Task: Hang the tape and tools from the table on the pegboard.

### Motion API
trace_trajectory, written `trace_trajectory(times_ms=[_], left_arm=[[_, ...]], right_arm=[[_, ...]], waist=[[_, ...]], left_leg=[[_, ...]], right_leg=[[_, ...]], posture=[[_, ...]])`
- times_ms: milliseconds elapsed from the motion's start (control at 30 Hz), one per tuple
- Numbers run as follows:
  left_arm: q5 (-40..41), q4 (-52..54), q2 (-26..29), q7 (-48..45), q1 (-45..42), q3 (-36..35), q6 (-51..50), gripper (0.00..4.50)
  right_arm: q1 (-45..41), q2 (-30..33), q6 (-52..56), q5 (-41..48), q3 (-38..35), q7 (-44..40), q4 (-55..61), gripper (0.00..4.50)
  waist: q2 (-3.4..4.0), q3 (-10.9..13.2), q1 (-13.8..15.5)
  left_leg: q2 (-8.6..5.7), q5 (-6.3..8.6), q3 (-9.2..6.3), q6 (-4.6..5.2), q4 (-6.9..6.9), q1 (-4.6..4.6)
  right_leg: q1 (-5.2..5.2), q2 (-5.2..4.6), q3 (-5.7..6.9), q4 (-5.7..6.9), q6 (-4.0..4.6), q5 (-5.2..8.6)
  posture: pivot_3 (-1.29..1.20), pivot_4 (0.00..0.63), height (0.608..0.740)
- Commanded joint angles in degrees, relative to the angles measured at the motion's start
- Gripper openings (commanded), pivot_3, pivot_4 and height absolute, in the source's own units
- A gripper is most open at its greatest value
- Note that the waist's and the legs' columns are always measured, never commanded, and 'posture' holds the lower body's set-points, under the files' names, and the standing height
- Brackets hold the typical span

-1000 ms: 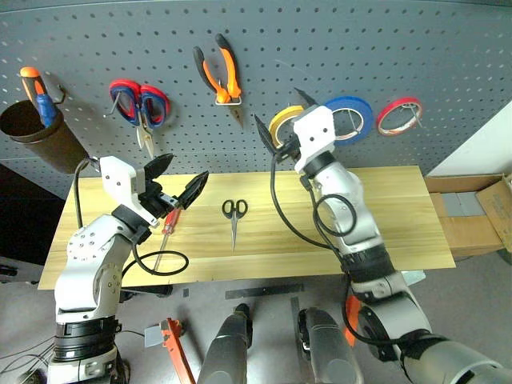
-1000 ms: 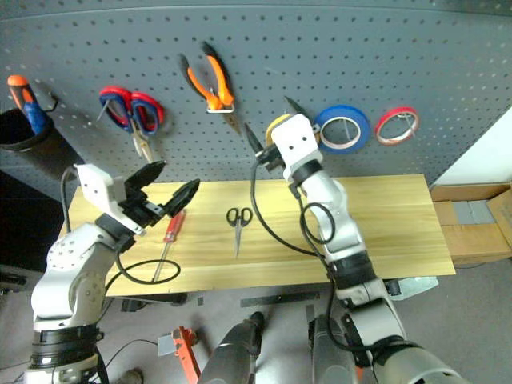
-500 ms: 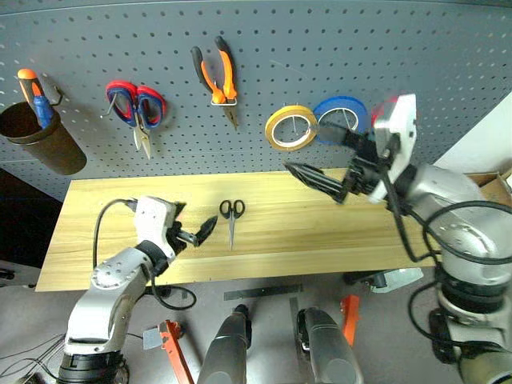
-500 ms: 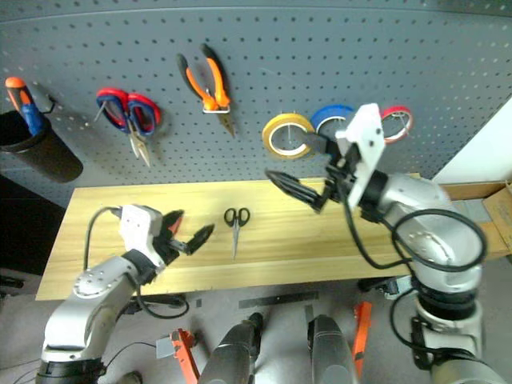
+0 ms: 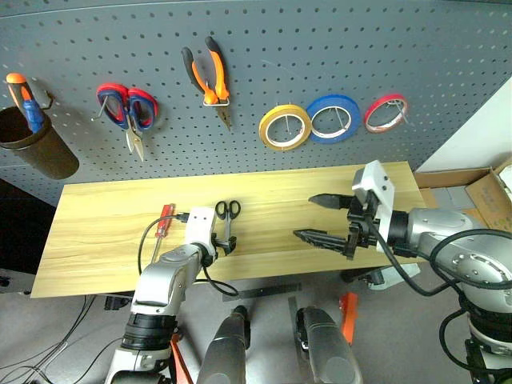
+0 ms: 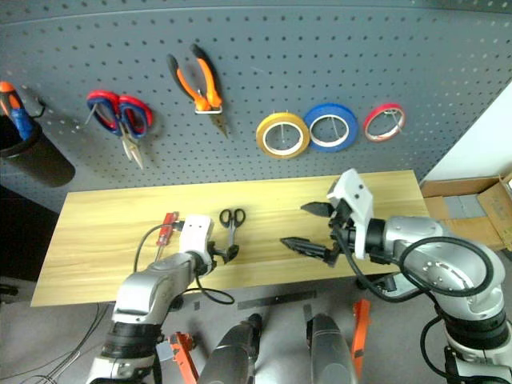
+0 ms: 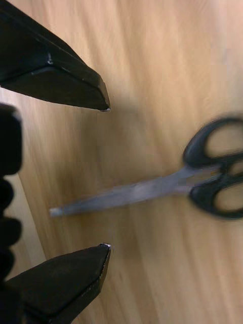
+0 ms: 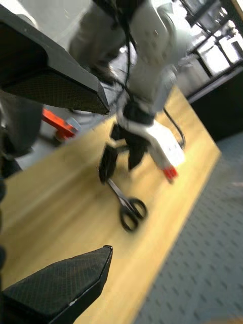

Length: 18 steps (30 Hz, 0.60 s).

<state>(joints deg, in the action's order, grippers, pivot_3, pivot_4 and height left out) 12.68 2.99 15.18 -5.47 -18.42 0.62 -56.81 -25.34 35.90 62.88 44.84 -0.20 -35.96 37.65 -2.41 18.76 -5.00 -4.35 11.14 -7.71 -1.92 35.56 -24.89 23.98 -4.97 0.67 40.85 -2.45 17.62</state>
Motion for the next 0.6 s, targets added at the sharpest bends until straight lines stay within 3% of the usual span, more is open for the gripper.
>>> trace_trajectory(times_ms=[33, 467, 600], left_arm=[[-2.0, -3.1, -1.4, 0.9, -2.1, 0.9, 0.5, 4.50], [-6.1, -15.4, -7.1, 4.5, -10.2, -0.3, 3.5, 4.50], [-6.7, -16.5, -7.5, 5.4, -10.5, -1.5, 4.4, 3.62]], right_arm=[[0.8, 0.8, -0.2, 1.2, 1.0, 0.3, 3.4, 4.47], [-0.5, 5.6, -2.9, -0.1, 5.6, -4.8, 2.2, 4.47], [-1.4, 6.0, -3.6, -0.7, 6.0, -5.4, 1.1, 4.50]], waist=[[0.00, 0.0, 0.0], [0.00, 0.0, 0.2], [0.00, 0.0, 0.2]], left_leg=[[0.00, 0.02, 0.00, 0.02, 0.06, 0.00], [-0.04, 0.11, -0.07, 0.16, 0.41, 0.06], [-0.04, 0.13, -0.04, 0.19, 0.41, 0.06]], right_leg=[[-0.04, 0.00, 0.00, 0.00, -0.02, -0.01], [-0.47, 0.03, 0.03, -0.39, -0.36, -0.20], [-0.50, 0.02, 0.00, -0.48, -0.41, -0.23]], posture=[[-0.18, 0.350, 0.740], [-0.20, 0.348, 0.740], [-0.20, 0.345, 0.740]])
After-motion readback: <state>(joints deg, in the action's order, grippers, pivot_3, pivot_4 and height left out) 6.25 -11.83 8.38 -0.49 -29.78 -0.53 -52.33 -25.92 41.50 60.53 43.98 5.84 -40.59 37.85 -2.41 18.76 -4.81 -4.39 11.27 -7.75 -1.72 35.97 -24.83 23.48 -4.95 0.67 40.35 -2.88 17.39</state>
